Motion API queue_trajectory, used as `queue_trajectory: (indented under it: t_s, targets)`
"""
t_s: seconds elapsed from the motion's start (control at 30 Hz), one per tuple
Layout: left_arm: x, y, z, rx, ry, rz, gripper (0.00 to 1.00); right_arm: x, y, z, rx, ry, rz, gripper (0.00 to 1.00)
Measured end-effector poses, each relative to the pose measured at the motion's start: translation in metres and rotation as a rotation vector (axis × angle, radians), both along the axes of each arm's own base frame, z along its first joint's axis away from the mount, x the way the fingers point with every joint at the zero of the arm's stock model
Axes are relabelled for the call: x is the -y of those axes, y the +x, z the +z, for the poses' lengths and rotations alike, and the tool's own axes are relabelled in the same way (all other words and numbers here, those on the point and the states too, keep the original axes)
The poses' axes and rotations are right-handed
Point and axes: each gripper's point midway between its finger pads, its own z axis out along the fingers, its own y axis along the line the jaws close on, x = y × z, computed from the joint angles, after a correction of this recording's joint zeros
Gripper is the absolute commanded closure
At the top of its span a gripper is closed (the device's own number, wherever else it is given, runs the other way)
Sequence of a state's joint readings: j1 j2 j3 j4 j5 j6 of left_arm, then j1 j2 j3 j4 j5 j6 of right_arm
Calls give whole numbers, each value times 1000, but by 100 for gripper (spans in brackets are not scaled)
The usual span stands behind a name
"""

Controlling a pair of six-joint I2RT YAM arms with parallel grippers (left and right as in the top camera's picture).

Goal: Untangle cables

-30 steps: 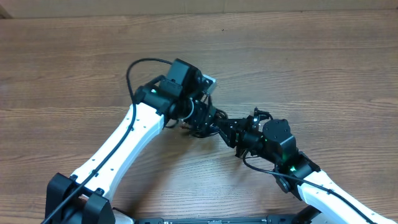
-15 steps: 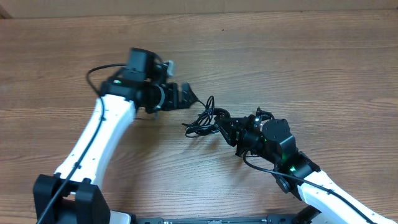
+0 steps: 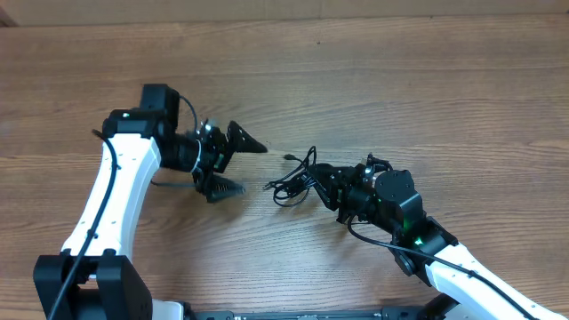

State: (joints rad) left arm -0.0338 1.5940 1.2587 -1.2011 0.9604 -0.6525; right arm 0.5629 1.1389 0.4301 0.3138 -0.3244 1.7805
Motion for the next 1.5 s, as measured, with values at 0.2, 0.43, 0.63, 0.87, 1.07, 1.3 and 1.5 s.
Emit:
queue_trajectory:
  t_s: [0.2, 0.43, 0.63, 0.87, 1.07, 1.3, 1.5]
  targets:
    - [4, -8, -5, -129, 36, 50, 0, 0, 0, 0, 0, 0, 0, 91]
    - [14, -18, -14, -306, 122, 136, 0, 0, 0, 0, -1, 0, -1, 92]
    - [28, -30, -19, -433, 185, 187, 8, 0, 0, 0, 0, 0, 0, 92]
    - [27, -35, -33, -517, 314, 290, 30, 0, 0, 0, 0, 0, -1, 92]
    - [24, -33, -38, -552, 358, 358, 21, 0, 0, 0, 1, 0, -1, 92]
    - [40, -15, -40, -463, 345, 384, 36, 0, 0, 0, 0, 0, 0, 93]
    - [42, -16, -42, -459, 359, 383, 41, -1, 1, 3, 10, 7, 0, 93]
